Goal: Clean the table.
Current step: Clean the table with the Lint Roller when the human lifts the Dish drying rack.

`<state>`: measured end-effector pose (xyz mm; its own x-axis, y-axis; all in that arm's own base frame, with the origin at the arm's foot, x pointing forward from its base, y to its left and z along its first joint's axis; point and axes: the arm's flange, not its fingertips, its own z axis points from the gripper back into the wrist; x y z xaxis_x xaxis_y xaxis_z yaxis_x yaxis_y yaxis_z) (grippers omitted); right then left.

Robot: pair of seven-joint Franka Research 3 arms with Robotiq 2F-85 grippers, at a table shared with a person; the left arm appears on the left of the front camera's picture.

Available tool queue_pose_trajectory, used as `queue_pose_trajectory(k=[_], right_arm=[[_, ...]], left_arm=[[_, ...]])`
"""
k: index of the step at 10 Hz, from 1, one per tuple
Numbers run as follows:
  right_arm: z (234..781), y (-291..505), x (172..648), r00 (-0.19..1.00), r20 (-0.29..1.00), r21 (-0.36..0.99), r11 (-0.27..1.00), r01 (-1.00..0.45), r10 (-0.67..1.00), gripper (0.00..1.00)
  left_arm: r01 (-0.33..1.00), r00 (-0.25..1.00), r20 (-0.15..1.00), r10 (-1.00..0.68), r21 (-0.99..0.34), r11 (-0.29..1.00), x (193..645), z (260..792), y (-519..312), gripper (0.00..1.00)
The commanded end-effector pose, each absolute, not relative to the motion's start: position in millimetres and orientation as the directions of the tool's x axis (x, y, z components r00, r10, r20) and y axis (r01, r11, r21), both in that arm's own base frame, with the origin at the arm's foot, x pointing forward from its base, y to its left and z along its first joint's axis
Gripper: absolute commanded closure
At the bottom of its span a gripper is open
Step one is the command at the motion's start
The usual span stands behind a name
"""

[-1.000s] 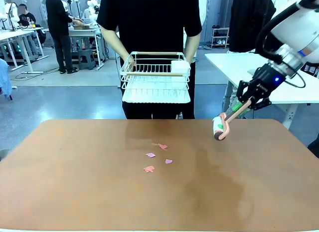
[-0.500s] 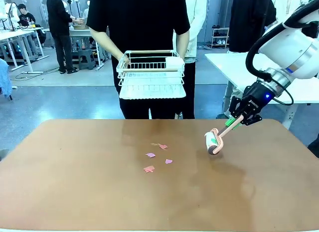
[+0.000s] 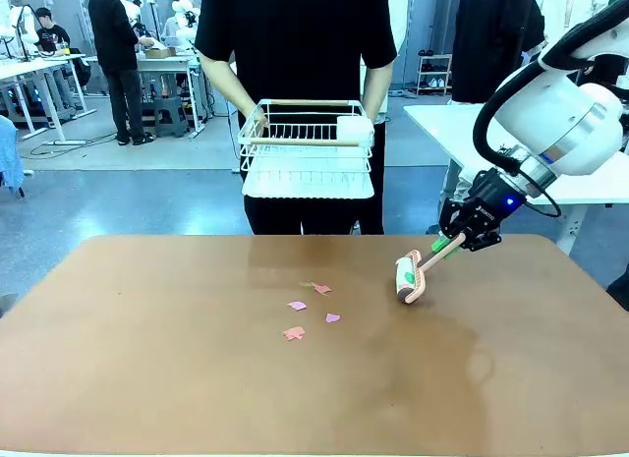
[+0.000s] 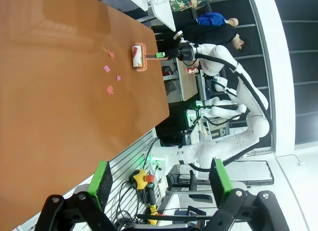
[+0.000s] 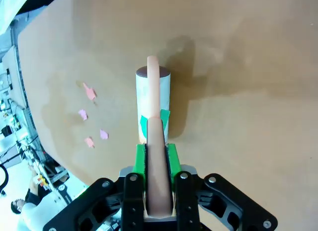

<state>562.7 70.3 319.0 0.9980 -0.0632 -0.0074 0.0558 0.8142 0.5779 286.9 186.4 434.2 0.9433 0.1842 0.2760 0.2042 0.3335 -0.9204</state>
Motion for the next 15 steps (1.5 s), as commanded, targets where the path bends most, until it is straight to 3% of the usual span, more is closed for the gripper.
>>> queue_pose_trajectory(k=[1,7,8,15], right_arm=[[300.3,77.1,552.4,0.998,-0.043,0.564,0.823,0.058,-0.041,0.79],[318.5,70.2,562.5,0.998,-0.009,0.579,0.814,0.058,-0.065,0.79],[311.9,74.7,570.3,0.999,0.032,0.615,0.788,-0.029,0.012,0.79],[260.2,175.4,604.0,0.976,-0.121,0.633,0.771,-0.066,0.183,0.79]], left_arm=[[0.23,0.938,0.296,0.179,-0.92,0.319,285.3,433.8,188.7,0.0],[0.23,0.938,0.296,0.179,-0.92,0.319,285.3,433.8,188.7,0.0],[0.23,0.938,0.296,0.179,-0.92,0.319,285.3,433.8,188.7,0.0],[0.23,0.938,0.296,0.179,-0.92,0.319,285.3,433.8,188.7,0.0]])
